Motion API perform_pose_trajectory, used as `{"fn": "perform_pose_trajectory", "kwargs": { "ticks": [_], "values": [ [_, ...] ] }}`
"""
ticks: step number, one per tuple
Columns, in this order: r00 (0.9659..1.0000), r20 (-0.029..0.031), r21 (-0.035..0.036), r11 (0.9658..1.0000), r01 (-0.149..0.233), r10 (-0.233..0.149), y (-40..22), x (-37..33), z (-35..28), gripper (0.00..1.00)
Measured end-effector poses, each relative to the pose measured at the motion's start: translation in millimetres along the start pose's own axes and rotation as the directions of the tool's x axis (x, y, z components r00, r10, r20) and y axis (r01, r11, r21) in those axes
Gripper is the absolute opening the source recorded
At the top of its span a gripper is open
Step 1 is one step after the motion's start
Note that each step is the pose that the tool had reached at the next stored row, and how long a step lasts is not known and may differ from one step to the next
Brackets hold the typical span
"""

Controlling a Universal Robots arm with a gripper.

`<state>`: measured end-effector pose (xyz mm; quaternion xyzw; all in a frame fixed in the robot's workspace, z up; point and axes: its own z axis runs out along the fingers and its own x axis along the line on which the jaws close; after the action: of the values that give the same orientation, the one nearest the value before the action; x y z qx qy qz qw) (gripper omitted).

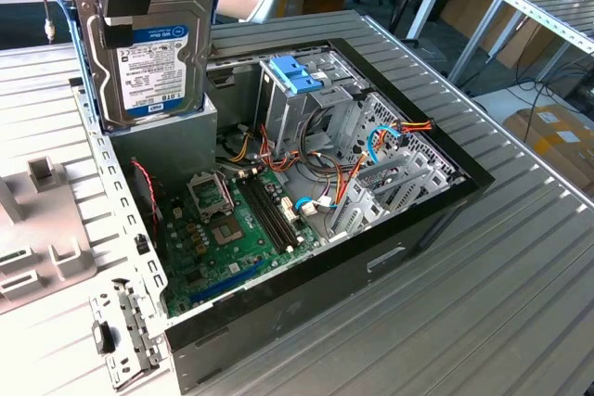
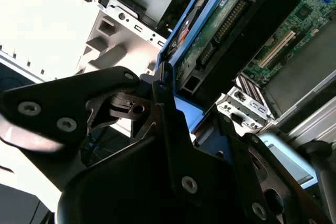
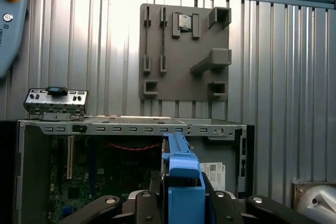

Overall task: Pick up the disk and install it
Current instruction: 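Pick up the disk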

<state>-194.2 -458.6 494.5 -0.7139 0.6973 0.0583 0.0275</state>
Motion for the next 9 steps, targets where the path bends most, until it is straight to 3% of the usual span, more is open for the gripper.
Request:
{"fn": "perform_pose_trajectory", "kwargs": {
  "ticks": [9],
  "values": [
    [1.0000,-0.0001,0.0000,1.0000,0.000,0.000,-1.9,3.1,-0.3,0.37]
  ]
}}
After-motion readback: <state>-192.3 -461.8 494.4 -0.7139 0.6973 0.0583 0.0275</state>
